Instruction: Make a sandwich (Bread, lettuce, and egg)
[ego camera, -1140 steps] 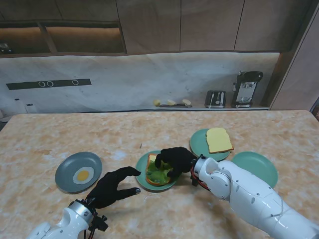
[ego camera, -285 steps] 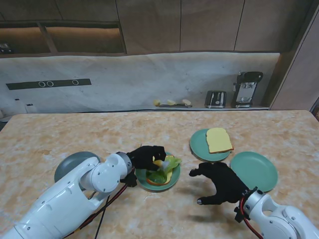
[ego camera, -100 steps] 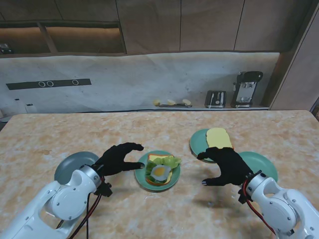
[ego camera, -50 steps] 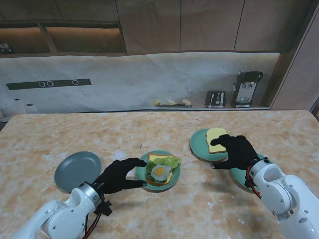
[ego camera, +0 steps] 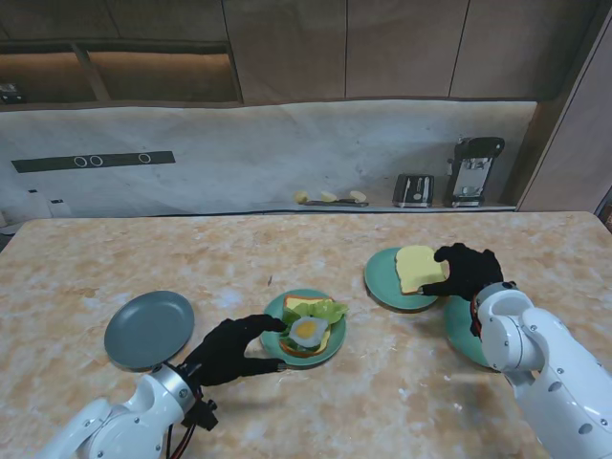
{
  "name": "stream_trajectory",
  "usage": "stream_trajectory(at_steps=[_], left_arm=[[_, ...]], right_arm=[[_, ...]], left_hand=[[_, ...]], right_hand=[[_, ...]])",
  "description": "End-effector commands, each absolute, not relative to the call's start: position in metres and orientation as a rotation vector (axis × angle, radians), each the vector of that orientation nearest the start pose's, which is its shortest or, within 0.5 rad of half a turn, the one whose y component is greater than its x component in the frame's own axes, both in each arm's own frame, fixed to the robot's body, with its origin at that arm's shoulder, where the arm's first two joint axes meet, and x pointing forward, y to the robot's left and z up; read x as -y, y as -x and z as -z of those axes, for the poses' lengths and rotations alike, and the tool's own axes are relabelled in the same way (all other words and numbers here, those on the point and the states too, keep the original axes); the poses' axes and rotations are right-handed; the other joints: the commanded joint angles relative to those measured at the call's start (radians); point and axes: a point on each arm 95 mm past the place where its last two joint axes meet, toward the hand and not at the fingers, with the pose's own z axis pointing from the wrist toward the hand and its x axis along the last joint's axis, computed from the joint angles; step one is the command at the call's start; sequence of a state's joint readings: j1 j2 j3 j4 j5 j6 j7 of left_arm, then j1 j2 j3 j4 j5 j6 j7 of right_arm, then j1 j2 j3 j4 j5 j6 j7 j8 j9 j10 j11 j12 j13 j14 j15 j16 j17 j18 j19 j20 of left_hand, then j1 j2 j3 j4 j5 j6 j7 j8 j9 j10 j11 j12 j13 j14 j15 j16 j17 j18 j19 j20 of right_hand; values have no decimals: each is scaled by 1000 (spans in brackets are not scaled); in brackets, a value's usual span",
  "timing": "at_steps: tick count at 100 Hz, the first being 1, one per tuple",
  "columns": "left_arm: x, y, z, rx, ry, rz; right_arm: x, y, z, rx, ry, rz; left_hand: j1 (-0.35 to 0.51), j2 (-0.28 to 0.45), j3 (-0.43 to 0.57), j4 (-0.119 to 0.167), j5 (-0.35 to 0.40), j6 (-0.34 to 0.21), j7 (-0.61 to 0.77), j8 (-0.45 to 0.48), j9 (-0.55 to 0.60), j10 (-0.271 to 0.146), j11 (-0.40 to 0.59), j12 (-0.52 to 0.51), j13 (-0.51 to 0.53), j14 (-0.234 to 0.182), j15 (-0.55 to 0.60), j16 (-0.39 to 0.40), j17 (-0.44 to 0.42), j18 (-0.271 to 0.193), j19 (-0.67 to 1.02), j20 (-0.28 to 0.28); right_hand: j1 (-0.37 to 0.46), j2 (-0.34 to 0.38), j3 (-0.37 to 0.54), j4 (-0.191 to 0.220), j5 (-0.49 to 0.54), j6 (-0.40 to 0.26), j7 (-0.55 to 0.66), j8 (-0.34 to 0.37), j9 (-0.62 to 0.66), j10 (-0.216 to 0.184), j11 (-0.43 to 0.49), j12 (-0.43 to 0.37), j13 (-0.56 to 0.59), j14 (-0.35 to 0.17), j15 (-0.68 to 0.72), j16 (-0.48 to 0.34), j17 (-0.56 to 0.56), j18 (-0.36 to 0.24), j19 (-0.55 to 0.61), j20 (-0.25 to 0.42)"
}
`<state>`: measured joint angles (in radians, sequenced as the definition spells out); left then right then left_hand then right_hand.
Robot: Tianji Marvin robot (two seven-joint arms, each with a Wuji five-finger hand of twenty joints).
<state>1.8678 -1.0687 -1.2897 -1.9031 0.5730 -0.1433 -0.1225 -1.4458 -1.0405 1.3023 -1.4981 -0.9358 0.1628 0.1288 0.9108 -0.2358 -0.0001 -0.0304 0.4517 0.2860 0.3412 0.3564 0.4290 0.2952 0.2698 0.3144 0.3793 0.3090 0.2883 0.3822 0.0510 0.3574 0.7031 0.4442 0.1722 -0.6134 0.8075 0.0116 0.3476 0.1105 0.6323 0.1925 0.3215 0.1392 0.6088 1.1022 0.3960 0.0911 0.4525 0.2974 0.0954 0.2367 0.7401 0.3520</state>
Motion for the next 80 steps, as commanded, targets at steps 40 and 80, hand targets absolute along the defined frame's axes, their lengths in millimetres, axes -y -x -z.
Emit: stream_trajectory(at_steps=[40,80], left_arm=[[33,-308,316,-1532,1622,1880],[34,-313,317,-1550,1628,1854]], right_arm=[[97,-498,333,-1302,-1534,-1067],[87,-526,346,-1268,-1606,-1027]], left_hand=[[-9,35,-18,3,4,-16,-19,5,22,-25,6,10,15,-5,-2,8,-8,9,24,14],[0,35,-17,3,5,-17,-15,8,23,-25,7,14,16,-4,1,11,-8,9,26,21]], right_hand=[[-64,-8,-7,-40,23,69,-4,-1,36,26,34,-774,31,14,43,35,3,-15,135,-25],[-92,-2,-8,-50,60,103,-5,-1,68,52,43,-771,55,36,69,47,28,-20,192,-34]])
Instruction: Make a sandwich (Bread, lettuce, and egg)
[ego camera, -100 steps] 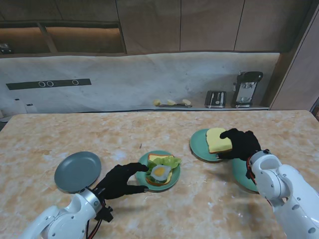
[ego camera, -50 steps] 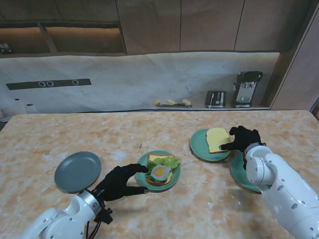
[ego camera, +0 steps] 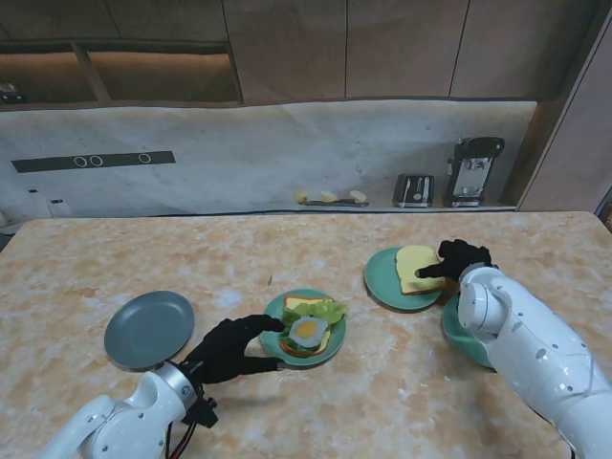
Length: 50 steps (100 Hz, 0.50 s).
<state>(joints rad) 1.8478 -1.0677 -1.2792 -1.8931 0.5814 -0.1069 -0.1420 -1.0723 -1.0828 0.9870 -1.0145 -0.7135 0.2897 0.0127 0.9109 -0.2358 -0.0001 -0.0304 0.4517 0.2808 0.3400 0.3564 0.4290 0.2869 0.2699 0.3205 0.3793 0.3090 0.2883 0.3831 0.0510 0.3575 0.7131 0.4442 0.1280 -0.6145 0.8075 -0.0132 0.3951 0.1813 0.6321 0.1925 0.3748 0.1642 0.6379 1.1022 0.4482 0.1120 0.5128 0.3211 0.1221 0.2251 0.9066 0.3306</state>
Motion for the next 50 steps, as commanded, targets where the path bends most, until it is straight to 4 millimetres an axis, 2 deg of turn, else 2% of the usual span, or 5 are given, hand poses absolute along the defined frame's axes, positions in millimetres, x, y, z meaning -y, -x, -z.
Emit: stream_trajectory(at_steps=[1,23,50], left_arm=[[34,-313,317,-1550,1628,1854],[35,-314,317,-1552,1633,1853],[36,-314,317,-1557,1627,1848]], right_arm=[[87,-527,346,-1267,-1608,-1027],[84,-536,355,-1254,-1637,-1002],[84,-536,360,-1236,-1611,-957]], left_hand=[[-1,36,-17,3,5,-12,-14,8,26,-16,8,8,16,-4,1,11,-8,8,16,21],[-1,36,-18,3,5,-9,-14,7,23,-19,8,9,15,-5,2,11,-7,10,18,23],[1,35,-18,3,8,-11,-14,7,21,-24,11,12,13,-5,2,12,-3,7,26,29]], right_hand=[[-49,-1,-9,-26,13,32,-4,-1,15,27,14,-771,2,16,9,24,0,-9,26,-12],[-99,14,-8,-38,22,45,-10,-2,19,36,15,-769,-6,22,14,27,-9,-14,48,-20],[-79,-5,-2,-40,-14,58,8,9,-16,43,36,-759,-42,24,39,40,-36,-32,71,-35]])
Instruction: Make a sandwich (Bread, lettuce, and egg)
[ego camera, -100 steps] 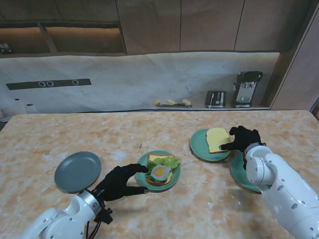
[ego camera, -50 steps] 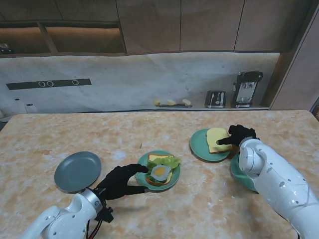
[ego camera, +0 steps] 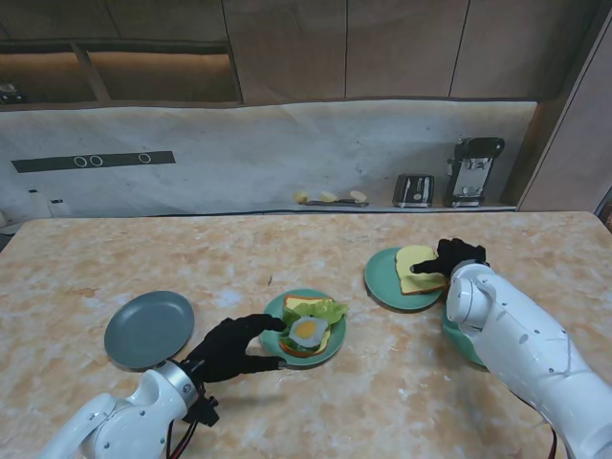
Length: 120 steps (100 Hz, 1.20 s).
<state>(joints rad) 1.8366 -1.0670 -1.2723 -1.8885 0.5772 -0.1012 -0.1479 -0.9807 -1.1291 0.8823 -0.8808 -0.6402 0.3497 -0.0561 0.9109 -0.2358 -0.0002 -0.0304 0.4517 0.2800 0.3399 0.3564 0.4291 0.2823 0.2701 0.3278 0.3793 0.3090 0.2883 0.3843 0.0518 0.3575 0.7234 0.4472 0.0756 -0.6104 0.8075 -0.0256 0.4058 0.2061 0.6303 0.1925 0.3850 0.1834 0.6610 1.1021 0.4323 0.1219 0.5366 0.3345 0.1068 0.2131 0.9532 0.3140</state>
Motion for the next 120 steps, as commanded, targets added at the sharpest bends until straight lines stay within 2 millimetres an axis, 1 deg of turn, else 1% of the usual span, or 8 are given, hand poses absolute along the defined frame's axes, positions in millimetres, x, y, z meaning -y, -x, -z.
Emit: stream_trajectory(at_steps=[1,26,61,70,86,95,108,120], left_arm=[[36,-314,317,-1557,1626,1848],[36,-315,316,-1566,1610,1850],[36,-316,317,-1561,1615,1845],[35,-316,317,-1560,1615,1842],[34,-316,318,-1560,1616,1842],[34,-316,318,-1564,1622,1844],[34,-316,318,-1576,1619,1845],[33,-316,319,-1575,1625,1844]], right_arm=[[84,-536,361,-1236,-1611,-956],[84,-536,365,-1231,-1626,-912],[79,-537,370,-1222,-1637,-885],[78,-538,371,-1220,-1632,-885],[75,-537,374,-1219,-1628,-874],[75,-537,376,-1252,-1595,-861],[71,-537,377,-1233,-1607,-864],[70,-538,377,-1234,-1594,-870]], left_hand=[[1,35,-18,3,8,-10,-14,7,21,-20,11,5,14,-5,3,11,-3,7,16,26],[2,35,-18,2,10,-10,-12,8,20,-19,11,6,13,-5,4,11,-5,8,18,27],[4,34,-17,2,10,-11,-11,9,15,-22,10,6,9,-6,2,10,-7,6,17,27],[4,34,-18,2,12,-12,-10,9,17,-22,11,7,10,-7,2,10,-6,5,17,27],[5,34,-17,2,14,-14,-7,11,18,-22,11,7,12,-7,3,10,-4,4,18,28],[9,37,-15,3,15,-16,-5,12,21,-22,12,7,12,-7,3,10,-4,3,20,28],[9,37,-16,4,13,-16,-4,12,19,-23,11,7,12,-7,3,9,-4,2,20,28],[10,38,-16,4,11,-16,-4,12,19,-22,11,7,13,-8,3,9,-4,1,20,28]], right_hand=[[-24,-10,-1,-27,-25,34,11,9,-27,25,14,-759,-25,15,16,27,-20,-21,25,-19],[6,-30,-7,-28,-13,47,43,23,-2,46,41,-751,-3,35,59,46,1,-18,54,-17],[38,-36,-8,-16,47,44,139,71,86,70,116,-721,63,73,193,119,79,-27,163,33],[47,-37,-8,-14,71,28,168,89,117,66,145,-708,90,76,233,142,102,-30,192,49],[86,-37,-33,-11,78,9,204,128,128,57,179,-680,100,74,280,174,116,-31,215,66],[90,-36,-38,-10,69,-1,206,134,123,48,179,-676,96,64,278,175,113,-25,216,68],[104,-36,-46,-11,74,-19,225,149,127,36,187,-672,103,57,279,176,122,-24,220,71],[131,-35,-63,-10,83,-50,283,195,134,20,209,-663,118,46,291,179,135,-30,226,76]])
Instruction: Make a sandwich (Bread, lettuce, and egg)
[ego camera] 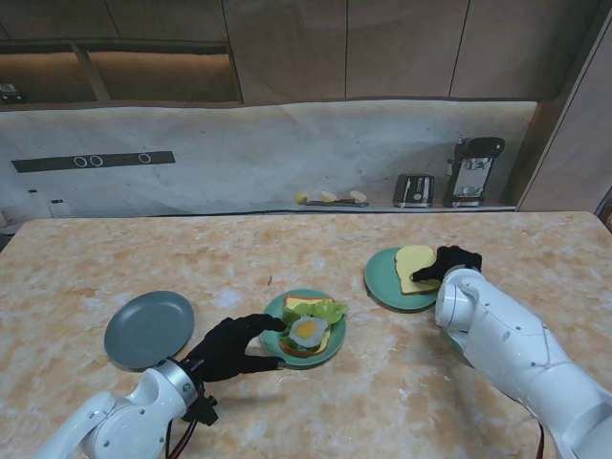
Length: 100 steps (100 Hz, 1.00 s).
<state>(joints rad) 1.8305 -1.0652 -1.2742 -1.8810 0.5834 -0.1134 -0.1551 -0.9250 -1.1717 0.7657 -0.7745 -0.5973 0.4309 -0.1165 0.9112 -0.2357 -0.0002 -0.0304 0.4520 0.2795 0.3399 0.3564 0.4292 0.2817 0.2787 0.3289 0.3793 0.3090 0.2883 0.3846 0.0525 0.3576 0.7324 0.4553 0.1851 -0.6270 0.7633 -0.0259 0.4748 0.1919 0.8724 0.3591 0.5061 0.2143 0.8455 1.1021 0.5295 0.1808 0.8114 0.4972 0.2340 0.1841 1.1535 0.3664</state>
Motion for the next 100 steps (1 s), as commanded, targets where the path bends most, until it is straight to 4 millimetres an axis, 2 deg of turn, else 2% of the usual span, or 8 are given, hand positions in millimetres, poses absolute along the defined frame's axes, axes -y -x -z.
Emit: stream_trajectory(at_steps=[1,15,37,63,88,95,100], left_arm=[[33,-316,319,-1575,1625,1844],[33,-315,320,-1574,1627,1841],[32,-316,319,-1571,1622,1837],[30,-317,318,-1568,1614,1831],[28,-318,318,-1568,1609,1822],[27,-318,318,-1568,1604,1818],[27,-318,318,-1568,1603,1815]], right_arm=[[70,-538,378,-1233,-1593,-870],[69,-539,377,-1226,-1576,-885],[68,-540,374,-1214,-1545,-907],[67,-541,369,-1213,-1523,-923],[65,-543,368,-1207,-1515,-940],[64,-543,368,-1207,-1509,-947],[63,-544,368,-1208,-1508,-948]], left_hand=[[11,38,-16,4,11,-16,-4,12,21,-21,3,6,13,-8,3,9,-5,1,11,20],[11,38,-17,3,12,-16,-4,12,21,-21,3,6,14,-6,4,9,-4,2,12,21],[14,36,-16,4,12,-14,-3,11,21,-19,3,5,14,-6,4,9,-4,2,12,21],[17,34,-16,4,11,-16,-3,10,21,-21,3,5,16,-6,5,9,-3,2,13,21],[24,29,-15,5,11,-15,-2,10,17,-22,3,5,16,-6,5,9,-2,3,14,22],[26,27,-15,5,12,-15,0,10,19,-23,4,5,17,-8,5,9,-2,3,14,22],[27,26,-14,5,11,-16,0,10,16,-24,3,5,15,-7,4,9,-2,3,14,22]], right_hand=[[25,-18,-22,-9,12,-38,48,37,11,-12,28,-662,21,-13,17,16,8,-2,26,25],[86,-20,-55,-8,43,-83,134,119,32,-27,60,-650,53,-23,45,21,41,8,44,34],[178,-22,-105,-13,81,-125,223,221,59,-48,120,-606,88,-32,114,51,88,-16,113,69],[260,-34,-133,-22,105,-146,269,260,64,-59,149,-578,98,-37,145,66,97,-30,141,85],[399,-86,-140,-42,175,-173,362,325,101,-80,197,-533,136,-45,200,96,125,-40,157,94],[445,-114,-125,-52,207,-176,393,343,110,-86,208,-522,150,-51,213,103,138,-45,164,96],[477,-135,-106,-96,216,-180,419,314,117,-91,212,-510,161,-57,218,106,148,-48,166,96]])
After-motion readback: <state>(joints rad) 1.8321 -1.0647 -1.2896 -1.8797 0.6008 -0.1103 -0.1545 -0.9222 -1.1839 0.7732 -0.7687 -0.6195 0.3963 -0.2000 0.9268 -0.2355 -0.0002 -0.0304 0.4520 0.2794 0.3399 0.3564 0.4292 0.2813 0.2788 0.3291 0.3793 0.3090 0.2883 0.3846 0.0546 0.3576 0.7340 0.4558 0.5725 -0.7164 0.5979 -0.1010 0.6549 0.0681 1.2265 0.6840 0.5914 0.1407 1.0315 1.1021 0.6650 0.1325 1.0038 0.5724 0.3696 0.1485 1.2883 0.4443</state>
